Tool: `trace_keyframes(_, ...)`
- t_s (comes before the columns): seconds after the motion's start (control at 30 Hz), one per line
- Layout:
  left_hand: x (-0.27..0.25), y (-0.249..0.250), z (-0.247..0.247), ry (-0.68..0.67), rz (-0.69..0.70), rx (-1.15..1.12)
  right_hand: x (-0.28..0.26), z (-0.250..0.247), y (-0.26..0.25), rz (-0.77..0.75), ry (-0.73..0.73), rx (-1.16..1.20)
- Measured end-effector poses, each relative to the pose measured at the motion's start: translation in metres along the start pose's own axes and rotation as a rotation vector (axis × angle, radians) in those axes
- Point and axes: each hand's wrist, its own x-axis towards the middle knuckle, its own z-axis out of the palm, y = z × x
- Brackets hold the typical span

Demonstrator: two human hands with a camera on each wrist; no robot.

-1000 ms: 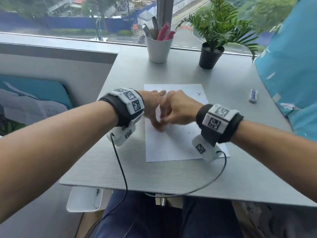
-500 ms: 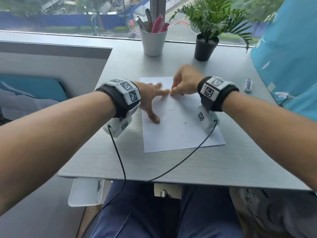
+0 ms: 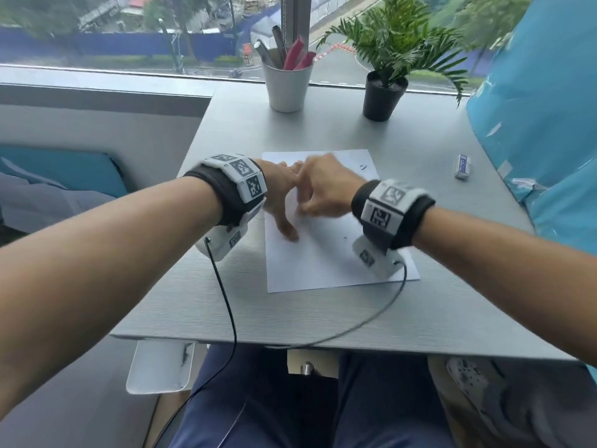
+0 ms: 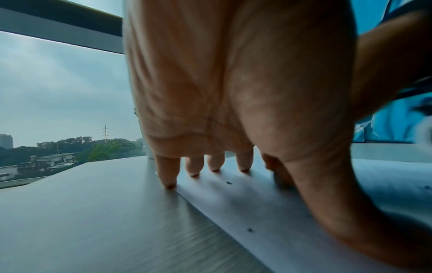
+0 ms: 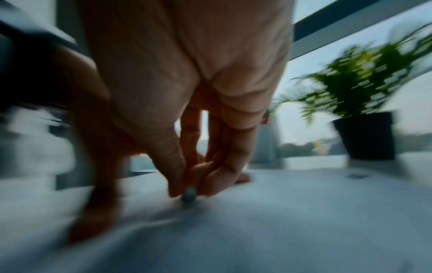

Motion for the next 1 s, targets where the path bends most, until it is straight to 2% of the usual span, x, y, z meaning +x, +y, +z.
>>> trace_keyframes(0.03, -0.001, 0.000, 0.000, 0.003, 0.006, -0.004, -0.006, 0.002, -0.004, -0.037, -0.055, 0.015)
trace_keyframes(0.1, 0.000, -0.001, 0.001, -0.028, -0.002, 0.007, 0.000, -0.010, 0.008, 0.027, -0.105, 0.055)
trace_keyframes(0.2, 0.002, 0.001, 0.003, -0.046, -0.031, 0.006, 0.021, -0.028, 0.037, 0.198, 0.067, 0.103)
trace_keyframes(0.27, 0.001, 0.001, 0.001, -0.053, -0.040, 0.008, 0.018, -0.020, 0.030, 0.169, 0.112, 0.028)
trace_keyframes(0.37, -0.001, 0.005, -0.001, -0.048, -0.012, 0.036, -0.008, 0.002, 0.003, 0.019, -0.007, 0.056)
trace_keyframes(0.43, -0.002, 0.006, -0.003, -0.065, -0.015, 0.054, -0.010, -0.002, 0.008, 0.014, -0.066, 0.073)
trace_keyframes(0.57, -0.001, 0.007, -0.004, -0.084, -0.044, 0.052, 0.016, -0.023, 0.043, 0.191, 0.103, 0.091)
trace_keyframes(0.63, -0.001, 0.008, -0.004, -0.087, -0.051, 0.061, 0.010, -0.013, 0.032, 0.141, 0.102, 0.071)
trace_keyframes(0.73, 0.000, 0.011, -0.006, -0.085, -0.041, 0.079, -0.018, 0.004, 0.005, -0.028, -0.072, 0.061)
trace_keyframes(0.77, 0.000, 0.011, -0.006, -0.082, -0.042, 0.089, -0.019, 0.002, 0.006, -0.040, -0.113, 0.064)
trace_keyframes(0.8, 0.000, 0.011, -0.006, -0.079, -0.047, 0.094, -0.013, -0.005, 0.014, -0.010, -0.108, 0.078)
trace_keyframes(0.9, -0.001, 0.013, -0.005, -0.059, -0.053, 0.091, 0.012, -0.025, 0.043, 0.170, 0.053, 0.087)
trace_keyframes(0.93, -0.001, 0.014, -0.005, -0.057, -0.055, 0.093, 0.016, -0.024, 0.045, 0.183, 0.097, 0.059)
trace_keyframes(1.0, -0.001, 0.013, -0.006, -0.062, -0.055, 0.092, 0.008, -0.012, 0.028, 0.113, 0.083, 0.020)
